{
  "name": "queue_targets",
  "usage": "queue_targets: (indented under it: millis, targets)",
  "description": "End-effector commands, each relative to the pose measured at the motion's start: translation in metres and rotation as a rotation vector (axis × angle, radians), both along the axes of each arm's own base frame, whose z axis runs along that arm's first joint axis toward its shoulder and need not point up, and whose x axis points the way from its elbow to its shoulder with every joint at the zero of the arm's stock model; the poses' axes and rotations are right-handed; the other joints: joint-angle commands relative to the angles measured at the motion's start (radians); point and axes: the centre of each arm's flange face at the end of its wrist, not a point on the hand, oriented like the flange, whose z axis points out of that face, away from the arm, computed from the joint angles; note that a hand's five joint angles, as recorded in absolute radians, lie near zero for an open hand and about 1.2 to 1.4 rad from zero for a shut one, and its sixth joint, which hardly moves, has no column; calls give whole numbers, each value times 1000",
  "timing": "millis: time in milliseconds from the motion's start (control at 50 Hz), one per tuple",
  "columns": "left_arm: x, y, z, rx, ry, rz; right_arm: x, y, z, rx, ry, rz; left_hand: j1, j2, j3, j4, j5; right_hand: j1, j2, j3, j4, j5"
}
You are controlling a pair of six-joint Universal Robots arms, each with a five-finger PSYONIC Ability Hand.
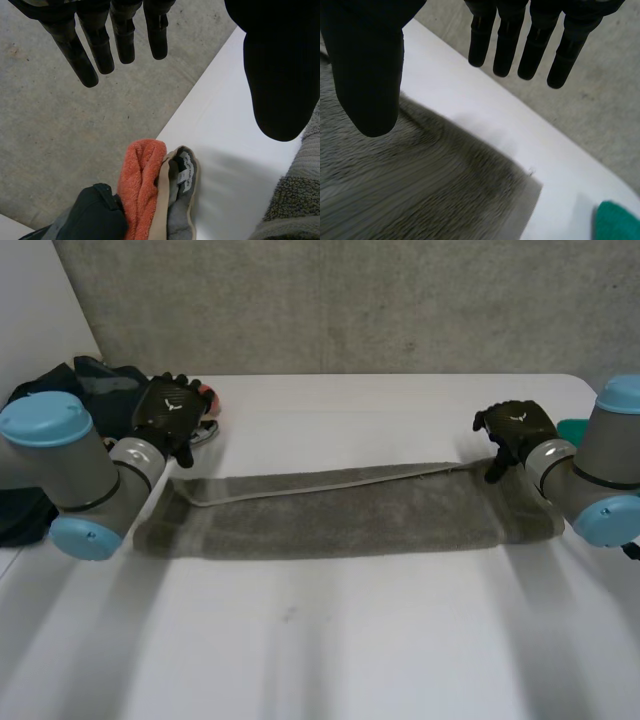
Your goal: Fold the laundry.
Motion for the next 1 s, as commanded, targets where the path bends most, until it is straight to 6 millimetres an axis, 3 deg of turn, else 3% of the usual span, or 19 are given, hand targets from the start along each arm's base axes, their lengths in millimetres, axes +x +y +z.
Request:
queue_targets:
  millis: [20, 300, 440, 480, 500, 520, 580, 740, 760, 820, 840, 900, 1000]
  targets:
    - [2, 8, 16, 35, -5, 5, 9, -11, 5, -102, 56, 10, 23, 31, 31, 27, 24, 139, 141, 142, 145, 142]
    - [7, 35, 55, 218, 138, 17, 17, -40, -18, -37, 108, -9, -24, -16, -16, -20, -23, 157, 159, 159, 162, 159]
    - [5, 40, 63, 228, 186, 12, 17, -50, -39, -47, 117, -24, -30, -22, -22, -26, -29, 168, 171, 171, 174, 171]
    - [5, 40, 63, 230, 189, 12, 17, -50, -40, -47, 120, -30, -33, -25, -25, -29, -31, 297, 299, 299, 302, 299]
    - [5, 40, 63, 230, 189, 12, 18, -50, -38, -50, 119, -28, -36, -28, -28, -32, -34, 472, 474, 475, 477, 475]
    - [6, 39, 62, 235, 191, 16, 19, -49, -30, -61, 112, -25, -45, -36, -36, -40, -43, 887, 889, 889, 892, 890]
    - [7, 38, 60, 241, 191, 22, 27, -42, -8, -67, 90, -9, -68, -60, -60, -64, -67, 891, 893, 894, 897, 894]
    - [8, 38, 59, 270, 225, 30, 48, 22, 107, -106, -16, 137, -133, -125, -125, -129, -132, 891, 893, 894, 897, 894]
    - [7, 39, 58, 279, 239, 32, 50, 37, 132, -154, -27, 161, -133, -125, -125, -129, -132, 891, 893, 894, 897, 894]
    - [7, 39, 56, 296, 263, 41, 49, 60, 167, -231, -54, 187, -133, -125, -125, -129, -132, 891, 893, 894, 897, 894]
    - [5, 39, 54, 310, 278, 47, 50, 78, 187, -276, -71, 205, -133, -125, -125, -129, -132, 891, 893, 894, 897, 894]
    - [3, 42, 47, 342, 295, 54, 53, 107, 214, -335, -100, 246, -133, -125, -125, -129, -132, 891, 893, 894, 897, 894]
    - [-13, 53, 26, 419, 286, 49, 60, 178, 252, -375, -173, 377, -133, -125, -125, -129, -132, 891, 893, 894, 897, 894]
